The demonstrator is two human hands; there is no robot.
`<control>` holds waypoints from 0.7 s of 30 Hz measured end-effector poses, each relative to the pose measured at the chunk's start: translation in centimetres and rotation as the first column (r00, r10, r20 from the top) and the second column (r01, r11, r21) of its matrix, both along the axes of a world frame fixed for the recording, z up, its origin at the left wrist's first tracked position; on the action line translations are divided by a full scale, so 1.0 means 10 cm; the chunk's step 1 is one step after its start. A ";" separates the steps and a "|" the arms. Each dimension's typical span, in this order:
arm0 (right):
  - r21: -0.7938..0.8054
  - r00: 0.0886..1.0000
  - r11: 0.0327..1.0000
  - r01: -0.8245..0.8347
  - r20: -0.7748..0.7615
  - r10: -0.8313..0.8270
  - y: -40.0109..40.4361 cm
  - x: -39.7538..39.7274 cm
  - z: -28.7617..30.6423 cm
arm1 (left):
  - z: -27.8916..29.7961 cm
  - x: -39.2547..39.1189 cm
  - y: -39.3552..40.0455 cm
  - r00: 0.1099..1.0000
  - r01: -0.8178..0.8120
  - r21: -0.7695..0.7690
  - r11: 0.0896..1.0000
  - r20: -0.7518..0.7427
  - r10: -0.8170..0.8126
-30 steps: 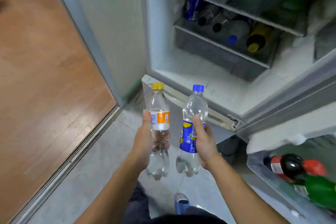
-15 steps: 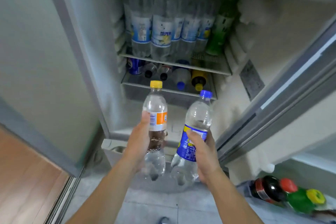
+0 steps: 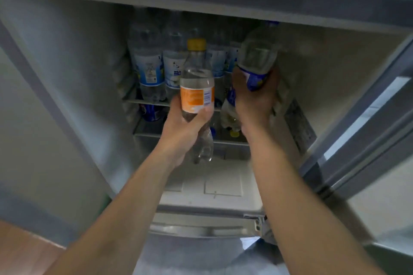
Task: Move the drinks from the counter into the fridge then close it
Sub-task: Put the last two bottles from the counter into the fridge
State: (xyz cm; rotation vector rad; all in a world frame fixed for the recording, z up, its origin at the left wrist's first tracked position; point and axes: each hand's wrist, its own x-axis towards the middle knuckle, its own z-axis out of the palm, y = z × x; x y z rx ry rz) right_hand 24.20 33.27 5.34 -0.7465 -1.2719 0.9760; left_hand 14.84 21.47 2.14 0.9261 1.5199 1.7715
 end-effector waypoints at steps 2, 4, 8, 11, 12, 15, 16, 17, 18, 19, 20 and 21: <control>0.029 0.999 0.999 0.032 0.009 -0.033 0.22 -0.11 0.03 | 0.07 -0.04 0.12 0.999 0.011 0.022 1.000 -0.047 -0.010; 0.022 0.998 0.998 0.050 0.035 -0.051 0.42 -0.19 0.05 | 0.11 -0.07 0.23 0.996 0.039 0.033 0.999 -0.087 -0.036; -0.023 0.997 0.998 0.063 0.050 -0.062 0.77 -0.32 0.02 | 0.14 -0.16 0.35 0.992 0.062 0.050 0.997 -0.112 -0.056; -0.065 0.992 0.994 0.085 0.093 -0.079 0.98 -0.38 -0.02 | 0.13 -0.22 0.41 0.991 0.084 0.061 0.995 -0.109 -0.077; -0.072 0.990 0.993 0.098 0.112 -0.089 1.03 -0.39 -0.03 | 0.13 -0.24 0.42 0.990 0.093 0.068 0.993 -0.109 -0.085; -0.077 0.976 0.986 0.148 0.172 -0.133 1.09 -0.45 -0.03 | 0.14 -0.28 0.50 0.988 0.108 0.099 0.989 -0.120 -0.096; -0.069 0.972 0.985 0.159 0.188 -0.144 1.11 -0.46 -0.03 | 0.16 -0.28 0.54 0.986 0.105 0.108 0.989 -0.139 -0.089; -0.063 0.971 0.986 0.157 0.193 -0.142 1.13 -0.47 -0.04 | 0.18 -0.28 0.60 0.984 0.100 0.116 0.988 -0.161 -0.080; -0.063 0.972 0.988 0.144 0.195 -0.130 1.14 -0.47 -0.03 | 0.21 -0.27 0.66 0.981 0.090 0.121 0.989 -0.180 -0.067; -0.067 0.974 0.989 0.131 0.195 -0.116 1.14 -0.46 -0.03 | 0.25 -0.26 0.73 0.980 0.075 0.129 0.989 -0.192 -0.049; -0.074 0.975 0.990 0.123 0.194 -0.107 1.12 -0.45 -0.03 | 0.29 -0.24 0.80 0.979 0.060 0.147 0.987 -0.200 -0.030; -0.075 0.977 0.989 0.124 0.185 -0.108 1.11 -0.44 -0.02 | 0.32 -0.24 0.89 0.979 0.043 0.173 0.984 -0.206 -0.007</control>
